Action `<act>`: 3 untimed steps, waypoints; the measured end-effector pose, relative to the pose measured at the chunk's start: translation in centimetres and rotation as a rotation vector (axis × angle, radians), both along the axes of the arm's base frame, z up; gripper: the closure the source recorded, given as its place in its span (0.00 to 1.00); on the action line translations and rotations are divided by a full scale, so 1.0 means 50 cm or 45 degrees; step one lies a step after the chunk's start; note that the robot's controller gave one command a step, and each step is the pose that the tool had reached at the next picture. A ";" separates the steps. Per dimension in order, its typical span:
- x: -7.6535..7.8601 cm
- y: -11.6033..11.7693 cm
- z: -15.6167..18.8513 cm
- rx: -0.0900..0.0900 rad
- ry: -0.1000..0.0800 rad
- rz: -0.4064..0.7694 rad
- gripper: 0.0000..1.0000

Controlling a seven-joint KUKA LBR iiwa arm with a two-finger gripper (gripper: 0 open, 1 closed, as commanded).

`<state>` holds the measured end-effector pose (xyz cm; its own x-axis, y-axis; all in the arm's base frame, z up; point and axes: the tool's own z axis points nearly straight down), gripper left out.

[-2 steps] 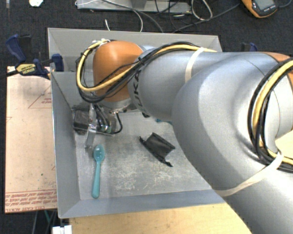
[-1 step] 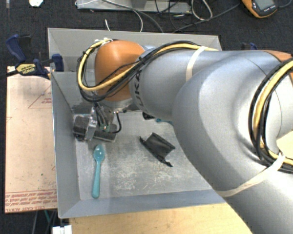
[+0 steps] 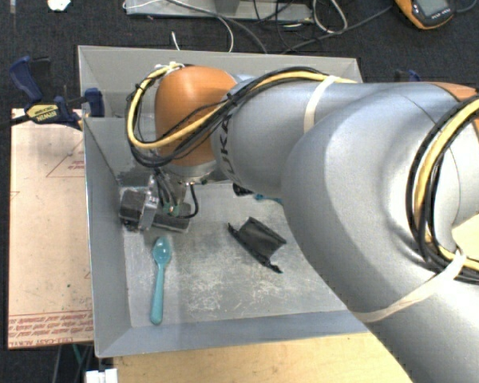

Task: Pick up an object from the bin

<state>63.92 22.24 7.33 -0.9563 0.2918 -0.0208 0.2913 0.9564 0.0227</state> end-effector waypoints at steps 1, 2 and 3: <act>-0.002 0.000 0.015 0.000 0.003 0.000 1.00; -0.004 -0.001 0.076 -0.001 0.008 0.000 1.00; -0.001 0.001 0.153 0.002 0.002 0.000 1.00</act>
Offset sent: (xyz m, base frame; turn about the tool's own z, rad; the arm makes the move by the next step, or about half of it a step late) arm -0.0004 -0.0001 0.0638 0.0000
